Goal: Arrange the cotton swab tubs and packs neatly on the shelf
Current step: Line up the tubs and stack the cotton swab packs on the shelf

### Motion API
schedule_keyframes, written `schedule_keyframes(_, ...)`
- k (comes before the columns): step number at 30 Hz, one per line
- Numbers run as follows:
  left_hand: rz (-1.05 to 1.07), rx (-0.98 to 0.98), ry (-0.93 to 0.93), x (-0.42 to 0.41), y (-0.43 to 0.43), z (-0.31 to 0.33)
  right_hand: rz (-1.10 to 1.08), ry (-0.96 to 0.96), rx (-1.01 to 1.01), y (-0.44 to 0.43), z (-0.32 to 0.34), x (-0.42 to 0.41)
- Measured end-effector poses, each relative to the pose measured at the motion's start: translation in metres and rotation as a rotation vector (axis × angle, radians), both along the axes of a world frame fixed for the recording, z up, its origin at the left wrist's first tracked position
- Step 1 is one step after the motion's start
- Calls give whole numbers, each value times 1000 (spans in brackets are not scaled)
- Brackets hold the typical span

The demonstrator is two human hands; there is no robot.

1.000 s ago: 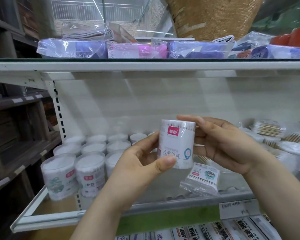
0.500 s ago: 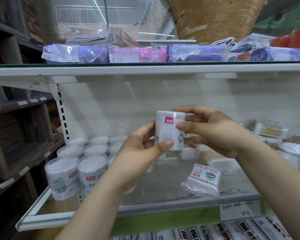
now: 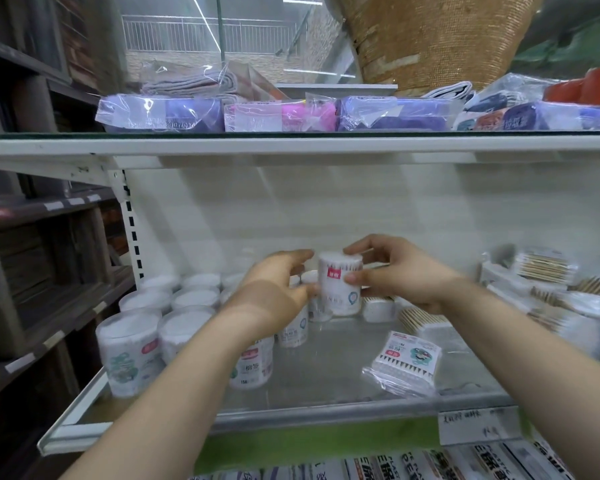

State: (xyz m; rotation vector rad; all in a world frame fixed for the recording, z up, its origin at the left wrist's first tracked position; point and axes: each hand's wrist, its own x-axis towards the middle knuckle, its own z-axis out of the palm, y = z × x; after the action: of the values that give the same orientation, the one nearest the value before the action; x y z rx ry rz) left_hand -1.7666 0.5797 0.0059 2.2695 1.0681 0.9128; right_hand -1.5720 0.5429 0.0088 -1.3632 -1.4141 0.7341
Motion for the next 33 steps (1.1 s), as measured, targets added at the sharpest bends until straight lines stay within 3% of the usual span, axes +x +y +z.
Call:
schedule_keyframes(3,42,150,274,-3,2,-4,0,-57,-68,14,-19,3)
schedule_keyframes(7,82,185,377,-3,3,-4,-26,-82,-78,27,-37,2)
schedule_keyframes(21,90,159,312,-3,7,-10,17,-30,-112,33,-52,-1)
schedule_keyframes(29,101,152,252,-3,8,-11,-23,-191,-113,28,-51,0)
schedule_keyframes(33,93,151,171,-5,9,-12,-108,-255,-5,16,-22,13)
